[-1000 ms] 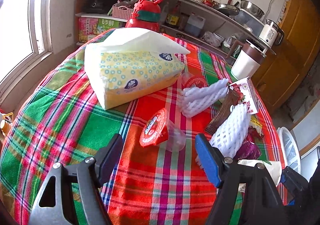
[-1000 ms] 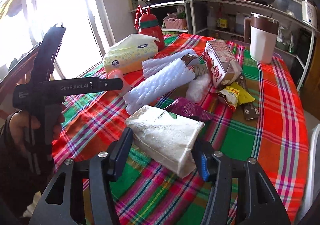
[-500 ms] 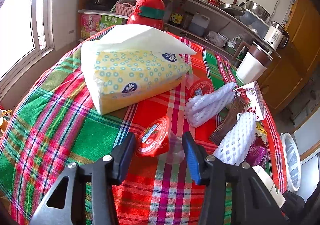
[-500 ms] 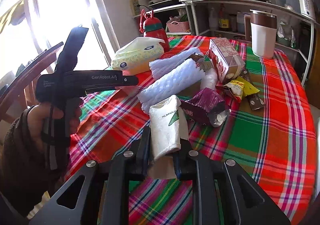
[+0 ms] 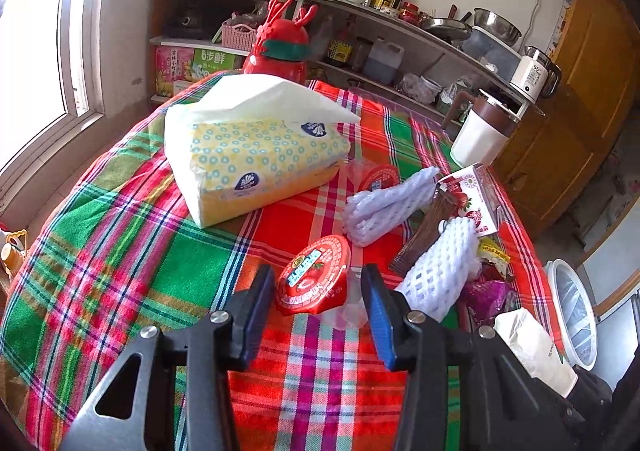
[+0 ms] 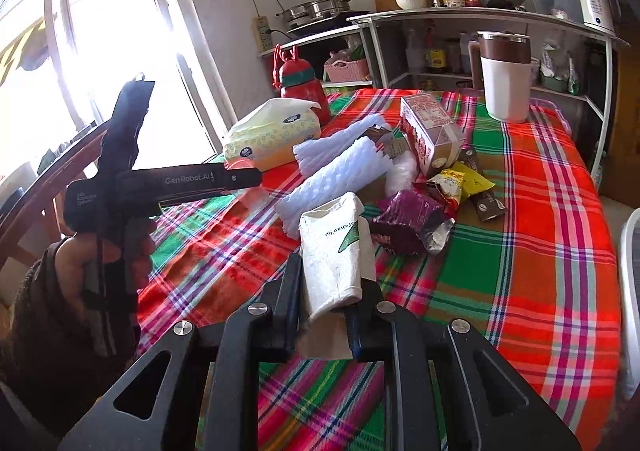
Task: Collect trash
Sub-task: 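Grasp the white paper bag with the right tool while the left tool grasps the red-lidded plastic cup, then carry both items over the white bin and open both tools to drop them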
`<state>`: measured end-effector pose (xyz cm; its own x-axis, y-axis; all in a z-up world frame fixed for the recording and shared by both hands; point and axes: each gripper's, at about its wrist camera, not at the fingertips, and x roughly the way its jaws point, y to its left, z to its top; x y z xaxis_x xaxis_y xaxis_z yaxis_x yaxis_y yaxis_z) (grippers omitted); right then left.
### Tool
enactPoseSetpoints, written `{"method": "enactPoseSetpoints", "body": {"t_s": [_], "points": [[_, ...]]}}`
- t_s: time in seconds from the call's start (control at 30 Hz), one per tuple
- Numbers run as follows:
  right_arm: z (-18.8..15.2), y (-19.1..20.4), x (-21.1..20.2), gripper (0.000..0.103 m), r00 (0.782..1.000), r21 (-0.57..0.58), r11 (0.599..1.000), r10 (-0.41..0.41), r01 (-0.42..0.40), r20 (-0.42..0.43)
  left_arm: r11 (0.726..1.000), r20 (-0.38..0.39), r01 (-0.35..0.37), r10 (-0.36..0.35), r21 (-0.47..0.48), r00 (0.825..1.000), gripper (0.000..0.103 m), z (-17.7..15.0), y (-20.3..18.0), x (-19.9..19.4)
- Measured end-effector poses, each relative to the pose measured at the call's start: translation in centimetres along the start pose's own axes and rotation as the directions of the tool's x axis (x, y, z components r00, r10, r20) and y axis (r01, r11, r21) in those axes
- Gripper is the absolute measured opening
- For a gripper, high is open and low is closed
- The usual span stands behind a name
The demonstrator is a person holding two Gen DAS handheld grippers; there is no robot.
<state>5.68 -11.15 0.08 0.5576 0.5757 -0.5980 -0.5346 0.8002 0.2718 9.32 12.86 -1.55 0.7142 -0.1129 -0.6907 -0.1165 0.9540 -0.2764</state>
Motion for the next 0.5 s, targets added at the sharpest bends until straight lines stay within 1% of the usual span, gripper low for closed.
{"method": "enactPoseSetpoints", "body": {"t_s": [0.1,0.3,0.5], "points": [[0.1,-0.2,-1.0,0.020,1.000,0.006,1.000,-0.016,0.016,0.024,1.000,0.022,0.015,-0.015,0.021,1.000,0.047,-0.1,-0.7,-1.4],[0.3,-1.4,-3.1,0.020,0.996,0.040,0.997,-0.063,0.061,0.056,0.995,0.053,0.048,-0.053,0.085,0.997,0.047,0.0,-3.4,-3.6],[0.4,-3.0,-5.4,0.020,0.989,0.071,0.991,-0.120,0.114,0.086,0.982,0.056,0.115,-0.125,0.151,0.991,0.047,-0.3,-6.9,-4.8]]}}
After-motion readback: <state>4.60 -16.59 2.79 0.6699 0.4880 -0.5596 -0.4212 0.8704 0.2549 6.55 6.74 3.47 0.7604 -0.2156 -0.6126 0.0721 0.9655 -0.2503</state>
